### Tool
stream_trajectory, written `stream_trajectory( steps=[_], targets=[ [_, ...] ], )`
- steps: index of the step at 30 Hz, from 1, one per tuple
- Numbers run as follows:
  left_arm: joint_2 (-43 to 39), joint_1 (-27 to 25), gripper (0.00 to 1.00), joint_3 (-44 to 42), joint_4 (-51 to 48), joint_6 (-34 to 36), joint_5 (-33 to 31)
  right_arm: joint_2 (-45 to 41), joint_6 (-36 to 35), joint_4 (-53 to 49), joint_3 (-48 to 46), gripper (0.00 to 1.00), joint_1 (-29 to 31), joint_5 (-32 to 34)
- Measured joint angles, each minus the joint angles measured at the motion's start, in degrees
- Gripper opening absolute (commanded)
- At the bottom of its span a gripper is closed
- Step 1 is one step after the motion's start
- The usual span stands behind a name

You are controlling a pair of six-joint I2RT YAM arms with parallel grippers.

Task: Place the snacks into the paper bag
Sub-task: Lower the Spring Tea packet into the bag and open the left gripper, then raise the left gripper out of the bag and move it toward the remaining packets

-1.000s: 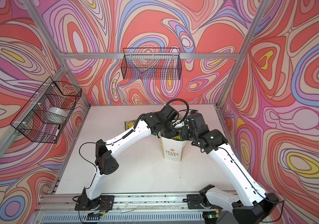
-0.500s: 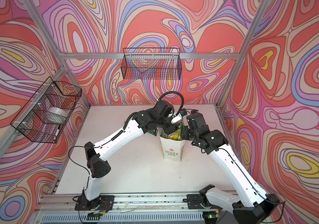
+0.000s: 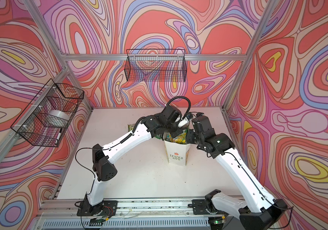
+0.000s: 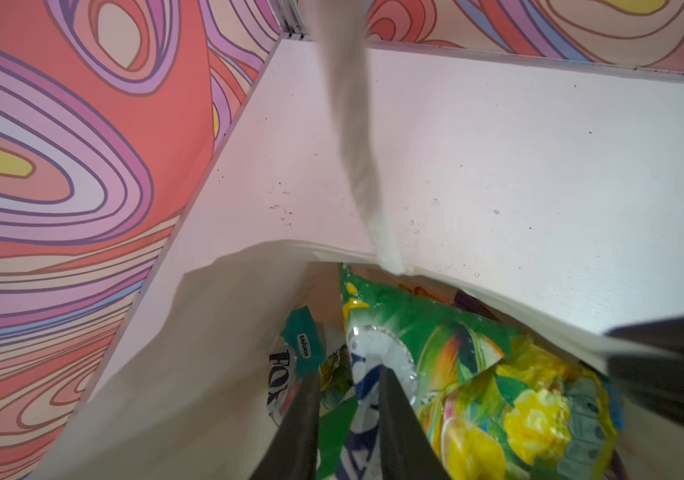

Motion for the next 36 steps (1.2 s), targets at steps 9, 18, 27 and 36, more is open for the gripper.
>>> stream_trajectory(
  steps=[9,18,27,36],
  targets=[
    [2.95,0.02,0.27,-0.09,0.09,-1.46,-0.52,0.0,0.0,-0.22,0.0,0.0,0.02,0.02],
    [-0.57,0.0,0.68,3.43,-2.14,-6.69,0.39,0.0,0.0,-0.2,0.0,0.0,0.0,0.24],
    [-19.06,0.02,0.82,0.46,1.27,-12.22,0.39,0.0,-0.02,-0.22,0.0,0.0,0.02,0.42],
    [-42.64,3.52,1.0,-24.9,10.29,-20.33,-0.79,-0.02,-0.11,-0.2,0.02,0.0,0.02,0.59]
  ],
)
